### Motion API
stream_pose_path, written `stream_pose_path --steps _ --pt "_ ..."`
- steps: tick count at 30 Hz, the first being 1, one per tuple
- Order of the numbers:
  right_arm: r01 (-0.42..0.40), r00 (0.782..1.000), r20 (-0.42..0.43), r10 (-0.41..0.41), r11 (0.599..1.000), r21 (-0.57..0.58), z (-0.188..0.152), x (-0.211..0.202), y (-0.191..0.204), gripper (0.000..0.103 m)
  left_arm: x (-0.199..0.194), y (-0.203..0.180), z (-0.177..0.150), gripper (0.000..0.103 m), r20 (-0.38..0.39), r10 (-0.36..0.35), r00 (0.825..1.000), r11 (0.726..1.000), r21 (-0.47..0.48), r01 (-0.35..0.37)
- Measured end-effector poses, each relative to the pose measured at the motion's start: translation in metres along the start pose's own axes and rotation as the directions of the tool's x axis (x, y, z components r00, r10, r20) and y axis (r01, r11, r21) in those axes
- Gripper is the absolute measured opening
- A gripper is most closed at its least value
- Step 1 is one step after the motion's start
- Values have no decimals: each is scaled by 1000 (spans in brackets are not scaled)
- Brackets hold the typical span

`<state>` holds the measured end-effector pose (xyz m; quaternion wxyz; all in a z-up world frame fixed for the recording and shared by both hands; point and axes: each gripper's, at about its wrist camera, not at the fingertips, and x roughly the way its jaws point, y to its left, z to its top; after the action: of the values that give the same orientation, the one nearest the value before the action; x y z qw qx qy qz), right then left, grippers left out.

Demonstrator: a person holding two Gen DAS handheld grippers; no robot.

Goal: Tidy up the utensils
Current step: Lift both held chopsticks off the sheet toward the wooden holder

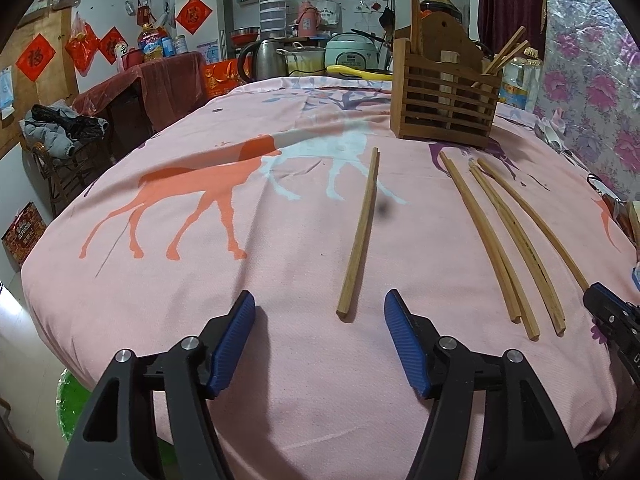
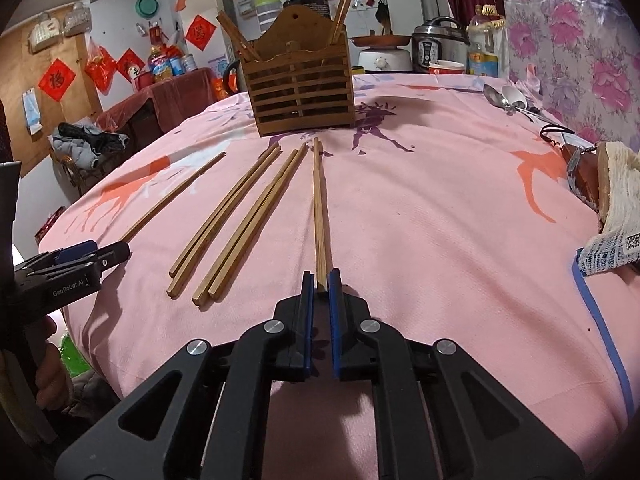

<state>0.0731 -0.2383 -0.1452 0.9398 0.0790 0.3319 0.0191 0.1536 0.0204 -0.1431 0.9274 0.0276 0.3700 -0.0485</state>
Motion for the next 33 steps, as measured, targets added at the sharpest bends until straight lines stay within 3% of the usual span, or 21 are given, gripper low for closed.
stream_pose_path --steps 7,14,17,18,33 --pt "-1 1000 1 1 1000 0 0 0 2 10 -1 -3 1 41 0 -49 999 999 9 49" --pt "1 1000 3 -1 1000 -6 0 1 3 11 1 -3 4 32 -4 -88 996 996 -8 88" --pt "7 1000 9 -7 1000 -21 0 2 7 11 2 -5 4 16 -1 -90 996 996 -5 90" --pt "6 1000 9 -6 1000 -22 0 2 7 7 2 -7 4 9 -3 -96 995 995 3 96" --pt "-2 996 94 4 1000 -30 9 -21 8 6 -24 -13 11 8 28 -106 994 994 21 105"
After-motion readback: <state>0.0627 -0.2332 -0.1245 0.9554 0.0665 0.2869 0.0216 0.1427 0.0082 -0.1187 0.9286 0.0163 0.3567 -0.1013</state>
